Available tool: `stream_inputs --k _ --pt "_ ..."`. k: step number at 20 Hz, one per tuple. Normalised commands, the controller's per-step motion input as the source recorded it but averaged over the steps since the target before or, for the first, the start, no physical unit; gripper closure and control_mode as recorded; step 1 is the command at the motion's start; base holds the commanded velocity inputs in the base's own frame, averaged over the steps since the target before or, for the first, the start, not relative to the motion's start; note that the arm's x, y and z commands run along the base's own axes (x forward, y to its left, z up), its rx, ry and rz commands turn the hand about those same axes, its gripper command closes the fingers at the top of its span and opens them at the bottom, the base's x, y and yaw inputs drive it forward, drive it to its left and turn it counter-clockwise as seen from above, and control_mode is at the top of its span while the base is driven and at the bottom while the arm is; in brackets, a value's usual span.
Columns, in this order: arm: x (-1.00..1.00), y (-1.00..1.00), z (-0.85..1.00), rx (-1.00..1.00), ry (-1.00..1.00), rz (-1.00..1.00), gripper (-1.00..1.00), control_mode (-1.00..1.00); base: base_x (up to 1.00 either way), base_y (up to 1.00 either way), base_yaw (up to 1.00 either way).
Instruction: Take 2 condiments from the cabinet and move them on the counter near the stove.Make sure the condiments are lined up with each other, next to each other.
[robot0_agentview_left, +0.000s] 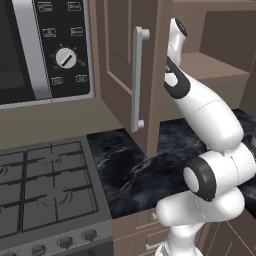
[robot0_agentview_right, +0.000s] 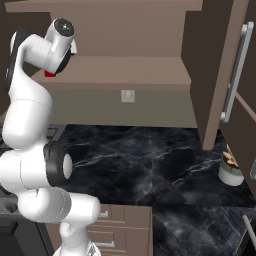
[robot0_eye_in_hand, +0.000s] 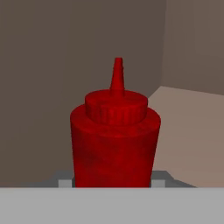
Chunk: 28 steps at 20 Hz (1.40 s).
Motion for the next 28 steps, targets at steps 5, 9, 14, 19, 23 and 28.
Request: stream_inputs --k 5,9,14,19,23,28 --pt "-0.03 0.0 -0.07 0.0 -0.01 0.0 1.0 -1.0 0.0 0.0 0.0" --pt "-0.32 0.0 -0.01 0.0 -0.05 0.0 1.0 -1.0 0.0 0.0 0.0" --pt "-0.5 -0.01 0.0 0.0 -0.07 0.0 1.0 -1.0 0.0 0.0 0.0" --pt "-0.69 -0.19 0.0 0.0 -0.1 0.0 1.0 -1.0 0.0 0.0 0.0" --pt "-0.82 -0.45 0.03 0.0 -0.02 0.0 1.0 -1.0 0.0 0.0 0.0" --pt "-0.87 -0.53 0.13 0.0 0.0 0.0 1.0 -1.0 0.0 0.0 0.0"
